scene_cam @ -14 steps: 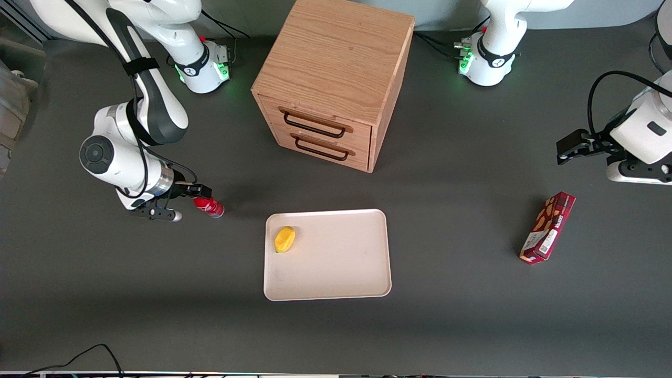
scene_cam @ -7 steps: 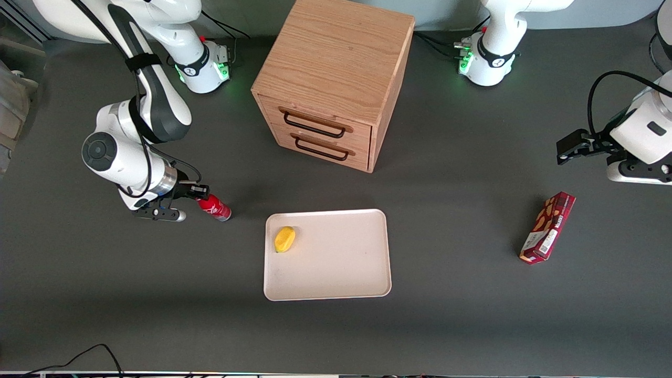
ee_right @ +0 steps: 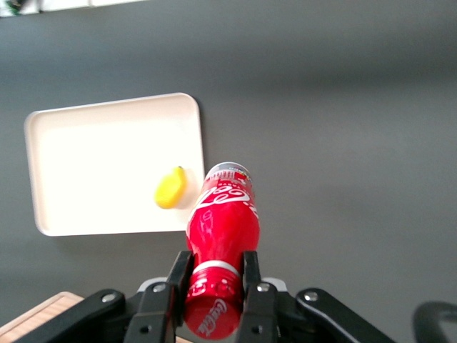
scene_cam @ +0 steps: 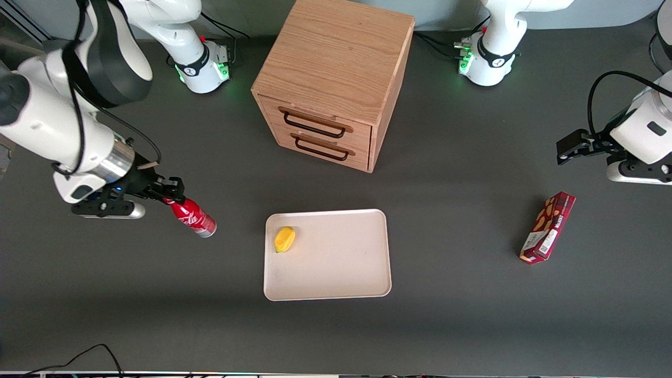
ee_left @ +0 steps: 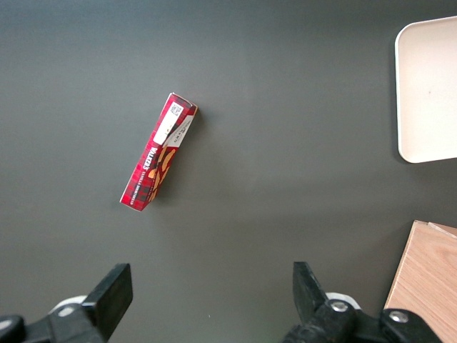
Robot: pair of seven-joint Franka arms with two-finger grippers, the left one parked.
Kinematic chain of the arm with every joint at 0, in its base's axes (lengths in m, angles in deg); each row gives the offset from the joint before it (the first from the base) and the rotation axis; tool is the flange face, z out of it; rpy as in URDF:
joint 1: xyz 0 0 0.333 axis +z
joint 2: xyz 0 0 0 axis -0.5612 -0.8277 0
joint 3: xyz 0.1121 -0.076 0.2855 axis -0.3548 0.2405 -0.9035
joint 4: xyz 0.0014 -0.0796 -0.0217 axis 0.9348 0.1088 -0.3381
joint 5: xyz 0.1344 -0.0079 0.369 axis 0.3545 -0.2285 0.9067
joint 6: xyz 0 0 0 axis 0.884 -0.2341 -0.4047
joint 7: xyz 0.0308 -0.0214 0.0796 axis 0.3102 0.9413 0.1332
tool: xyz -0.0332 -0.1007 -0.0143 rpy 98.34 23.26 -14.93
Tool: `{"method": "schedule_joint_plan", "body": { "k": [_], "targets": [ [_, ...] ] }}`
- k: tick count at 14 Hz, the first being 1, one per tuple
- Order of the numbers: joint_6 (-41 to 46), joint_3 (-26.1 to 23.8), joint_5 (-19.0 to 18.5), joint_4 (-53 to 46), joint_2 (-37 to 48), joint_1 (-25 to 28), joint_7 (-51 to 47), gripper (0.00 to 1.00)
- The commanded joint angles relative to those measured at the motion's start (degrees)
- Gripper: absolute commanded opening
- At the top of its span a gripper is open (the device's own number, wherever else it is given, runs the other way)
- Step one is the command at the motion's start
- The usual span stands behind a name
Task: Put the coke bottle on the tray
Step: 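Carry the bottle over the white tray beside the yellow lemon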
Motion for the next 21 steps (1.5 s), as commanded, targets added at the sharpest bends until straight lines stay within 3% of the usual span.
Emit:
{"method": "schedule_joint_plan", "body": {
  "k": [1,3,7,12,17,21],
  "targets": [
    [8.1,0.9,-3.4,-19.1,-14.2,6.3,-6.8,0.00],
    [11.0,1.6,-3.6,-28.0,-22.4,9.9,-9.7,0.00],
    [10.1,7.7,-3.3,-32.9,-30.8,17.2,-11.9,0.00],
    [0.7,10.0,-3.2,-34.1,-37.0,19.4,-13.2,0.00],
    [-2.7,10.1,-2.9,-34.1,-40.4,19.4,-13.1,0.00],
    [-3.7,10.1,0.4,-34.1,-42.0,19.4,-13.1,0.00]
  ]
}}
